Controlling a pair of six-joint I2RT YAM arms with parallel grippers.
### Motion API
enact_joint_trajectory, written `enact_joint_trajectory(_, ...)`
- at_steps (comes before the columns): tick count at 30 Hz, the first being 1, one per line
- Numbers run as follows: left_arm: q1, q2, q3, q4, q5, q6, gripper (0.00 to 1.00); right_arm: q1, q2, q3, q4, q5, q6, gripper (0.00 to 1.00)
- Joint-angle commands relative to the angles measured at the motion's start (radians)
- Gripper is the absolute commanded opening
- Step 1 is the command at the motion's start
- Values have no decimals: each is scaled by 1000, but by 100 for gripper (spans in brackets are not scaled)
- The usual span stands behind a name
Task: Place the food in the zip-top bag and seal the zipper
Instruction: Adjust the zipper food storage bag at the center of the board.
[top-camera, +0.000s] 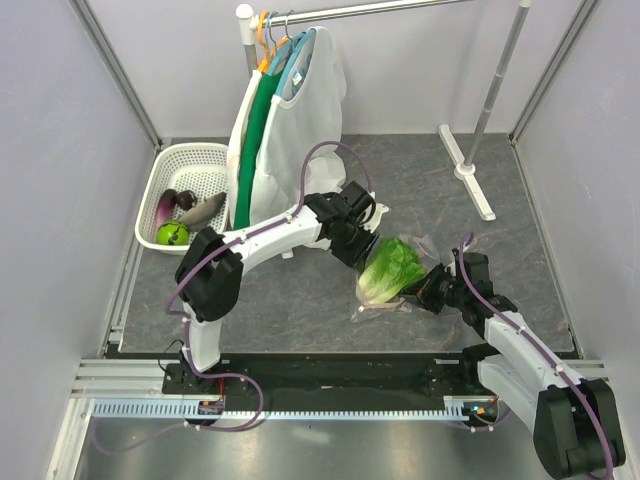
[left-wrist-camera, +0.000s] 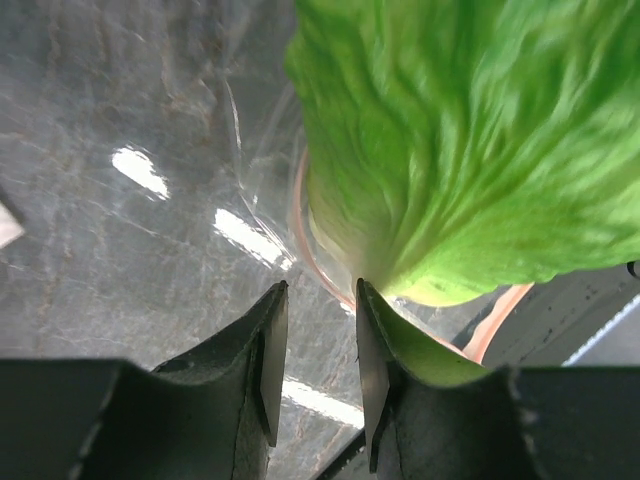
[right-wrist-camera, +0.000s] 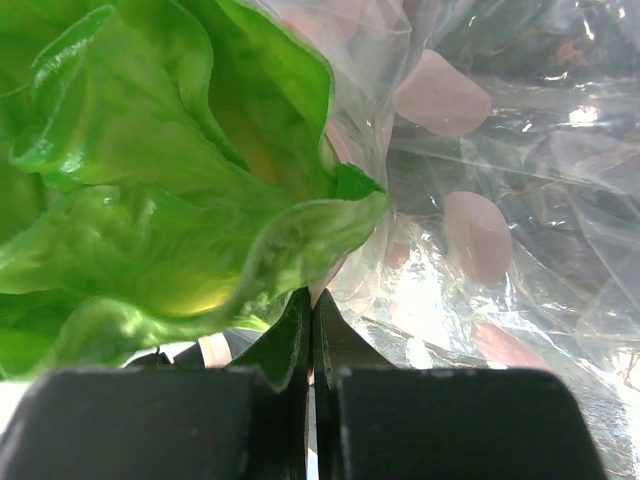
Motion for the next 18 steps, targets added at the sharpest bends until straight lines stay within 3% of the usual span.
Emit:
enact_joint_trajectory(1,2,16,61,10,-45,-31,39,-1,-17,-1,18,1,-9,0)
enact_joint_trajectory(15,-15,73,45,-7,-15,-19,35,-1,-17,-4,25,4,-11,0)
enact_joint_trajectory(16,-15,79,43,-9,-15,-19,33,-1,-20,-1,26,1,-11,0)
enact_joint_trajectory(18,-16,82,52,-18,-16,-7,11,-1,-27,0,37,-1,-14,0)
